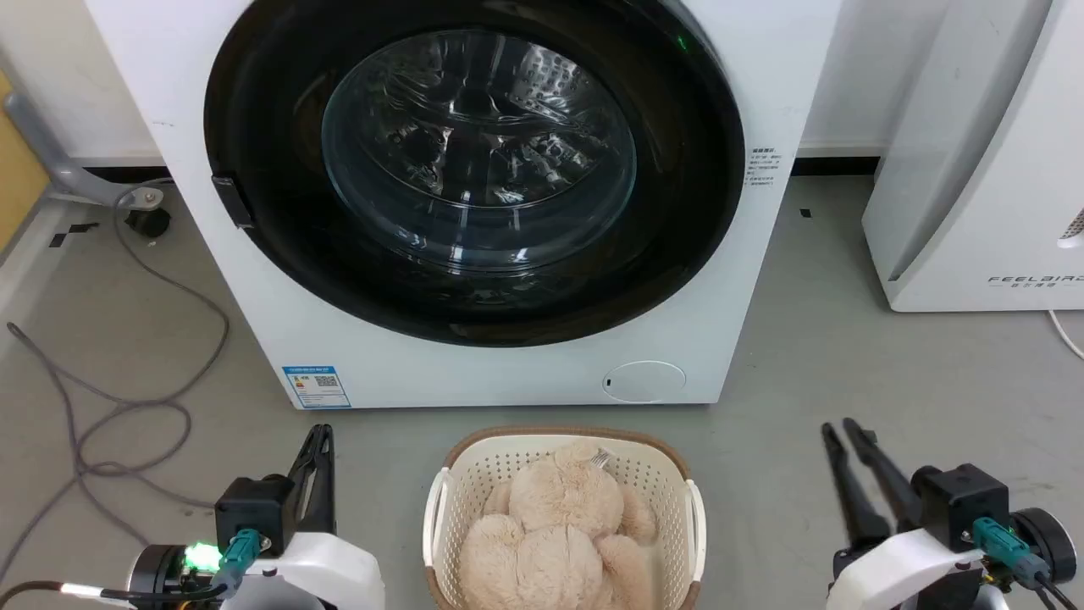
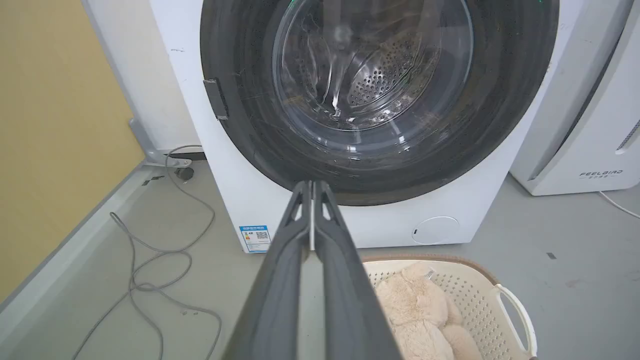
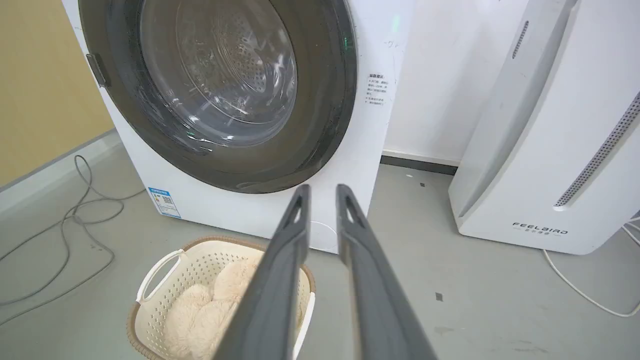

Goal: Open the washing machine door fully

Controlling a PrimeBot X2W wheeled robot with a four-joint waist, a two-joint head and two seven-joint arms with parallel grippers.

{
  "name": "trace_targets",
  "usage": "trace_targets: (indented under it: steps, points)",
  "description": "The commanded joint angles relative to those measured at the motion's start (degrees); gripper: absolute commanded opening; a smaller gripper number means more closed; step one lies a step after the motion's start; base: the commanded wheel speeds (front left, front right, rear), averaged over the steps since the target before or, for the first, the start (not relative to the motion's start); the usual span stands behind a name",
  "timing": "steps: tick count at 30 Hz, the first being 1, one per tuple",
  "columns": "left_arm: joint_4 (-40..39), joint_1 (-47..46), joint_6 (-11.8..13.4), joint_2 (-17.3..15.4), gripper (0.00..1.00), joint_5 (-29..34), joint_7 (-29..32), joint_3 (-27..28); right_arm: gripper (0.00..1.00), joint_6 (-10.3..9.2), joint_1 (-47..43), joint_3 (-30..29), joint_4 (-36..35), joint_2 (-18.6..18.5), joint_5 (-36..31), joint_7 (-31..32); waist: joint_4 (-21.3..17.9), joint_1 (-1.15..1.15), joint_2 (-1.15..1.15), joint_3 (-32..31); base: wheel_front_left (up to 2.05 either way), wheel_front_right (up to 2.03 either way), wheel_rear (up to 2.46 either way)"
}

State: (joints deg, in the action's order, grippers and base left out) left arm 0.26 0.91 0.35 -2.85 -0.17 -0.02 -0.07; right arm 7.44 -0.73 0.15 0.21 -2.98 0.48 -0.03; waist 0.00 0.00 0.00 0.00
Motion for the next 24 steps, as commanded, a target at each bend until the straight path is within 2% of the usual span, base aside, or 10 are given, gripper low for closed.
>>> trace_targets:
  steps: [1, 8, 9, 10, 19, 24]
  points:
    - [0.0, 0.0, 0.0, 0.0, 1.0, -0.1, -0.1, -0.1, 1.0, 0.0, 0.0, 0.0, 0.0, 0.0, 0.1, -0.1, 0.0, 0.0, 0.0, 0.0, 0.0, 0.0, 0.0]
    - [0.5, -0.3, 0.0, 0.0, 1.0, -0.8, -0.9, -0.8, 1.0, 0.0, -0.2, -0.3, 0.3, 0.0, 0.9, -0.6, 0.0, 0.0, 0.0, 0.0, 0.0, 0.0, 0.0]
    - [0.5, -0.4, 0.0, 0.0, 1.0, -0.9, -1.1, -0.9, 0.98, 0.0, -0.2, -0.3, 0.3, 0.0, 1.0, -0.7, 0.0, 0.0, 0.0, 0.0, 0.0, 0.0, 0.0]
    - [0.6, -0.4, 0.0, 0.0, 1.0, -1.0, -1.2, -1.0, 0.0, 0.0, -0.2, -0.3, 0.4, 0.0, 1.1, -0.7, 0.0, 0.0, 0.0, 0.0, 0.0, 0.0, 0.0]
    - [1.1, -0.8, 0.0, 0.0, 1.0, -1.8, -2.2, -1.7, 0.0, 0.01, -0.2, -0.7, 0.9, 0.0, 2.7, -1.3, 0.0, 0.0, 0.0, 0.1, 0.0, 0.0, 0.0]
    - [1.4, -1.1, 0.0, 0.0, 1.0, -2.4, -2.9, -2.2, 0.0, 0.01, 0.1, -0.6, 2.1, 0.0, 7.6, -2.2, 0.0, 0.0, 0.0, 0.3, 0.0, 0.0, 0.0]
